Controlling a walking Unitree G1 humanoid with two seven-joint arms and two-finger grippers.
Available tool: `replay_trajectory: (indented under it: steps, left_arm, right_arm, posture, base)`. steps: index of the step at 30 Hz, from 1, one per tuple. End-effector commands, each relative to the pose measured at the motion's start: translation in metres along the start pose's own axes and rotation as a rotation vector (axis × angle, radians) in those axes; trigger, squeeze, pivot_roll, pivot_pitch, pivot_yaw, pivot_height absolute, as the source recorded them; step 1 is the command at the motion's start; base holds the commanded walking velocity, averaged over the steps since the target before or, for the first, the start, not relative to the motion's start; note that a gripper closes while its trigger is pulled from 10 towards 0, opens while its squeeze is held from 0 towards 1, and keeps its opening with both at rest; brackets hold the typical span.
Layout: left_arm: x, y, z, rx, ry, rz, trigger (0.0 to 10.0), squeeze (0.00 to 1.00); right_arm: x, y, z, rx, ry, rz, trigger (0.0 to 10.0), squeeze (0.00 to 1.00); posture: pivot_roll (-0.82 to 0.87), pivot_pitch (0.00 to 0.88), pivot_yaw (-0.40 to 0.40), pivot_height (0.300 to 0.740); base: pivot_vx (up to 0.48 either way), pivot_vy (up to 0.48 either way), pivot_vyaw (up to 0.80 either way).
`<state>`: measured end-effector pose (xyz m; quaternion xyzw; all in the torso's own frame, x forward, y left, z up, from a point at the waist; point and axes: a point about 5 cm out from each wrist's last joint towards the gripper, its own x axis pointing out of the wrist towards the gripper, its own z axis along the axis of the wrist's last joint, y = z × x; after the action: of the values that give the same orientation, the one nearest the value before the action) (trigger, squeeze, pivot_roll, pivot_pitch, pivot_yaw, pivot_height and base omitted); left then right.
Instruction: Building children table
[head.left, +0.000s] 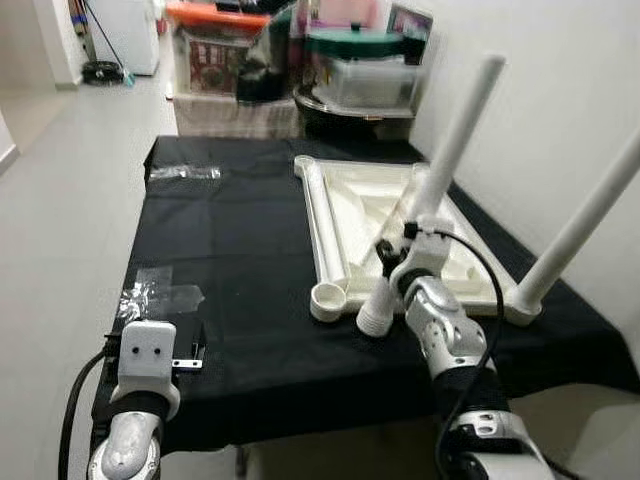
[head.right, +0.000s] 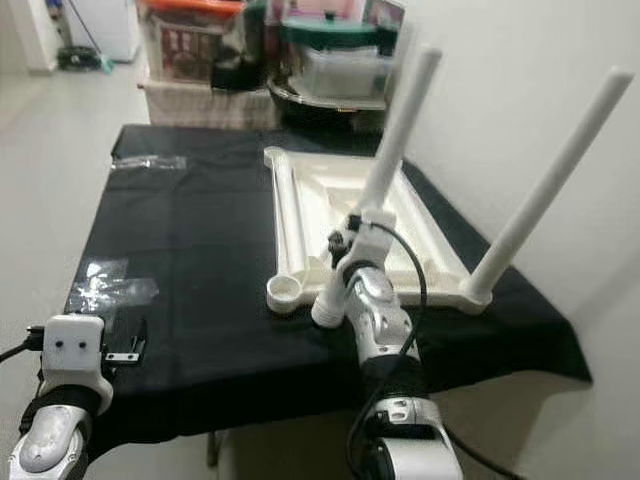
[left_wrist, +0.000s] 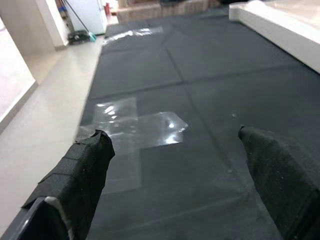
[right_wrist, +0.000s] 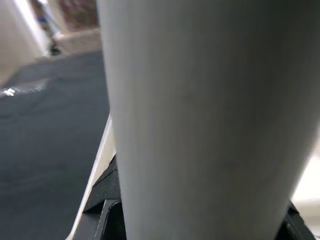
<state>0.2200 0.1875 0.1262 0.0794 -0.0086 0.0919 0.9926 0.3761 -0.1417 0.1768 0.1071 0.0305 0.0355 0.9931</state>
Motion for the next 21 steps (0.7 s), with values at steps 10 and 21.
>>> replay_trajectory:
  steps: [10, 21]
  left_arm:
    - [-0.002, -0.002, -0.004, 0.004, 0.016, -0.007, 10.0, 0.00]
    - [-0.001, -0.003, -0.004, 0.008, 0.013, -0.011, 10.0, 0.00]
  right_arm:
    - [-0.005, 0.032, 0.093, -0.097, -0.395, 0.208, 10.0, 0.00]
    - [-0.007, 0.050, 0.087, -0.098, -0.434, 0.269, 10.0, 0.00]
  posture:
    - [0.10, 0.000, -0.124, 0.740]
    - [0.10, 0.000, -0.121, 0.740]
  base:
    - [0.000, 0.000, 0.00]
    - [0.000, 0.000, 0.00]
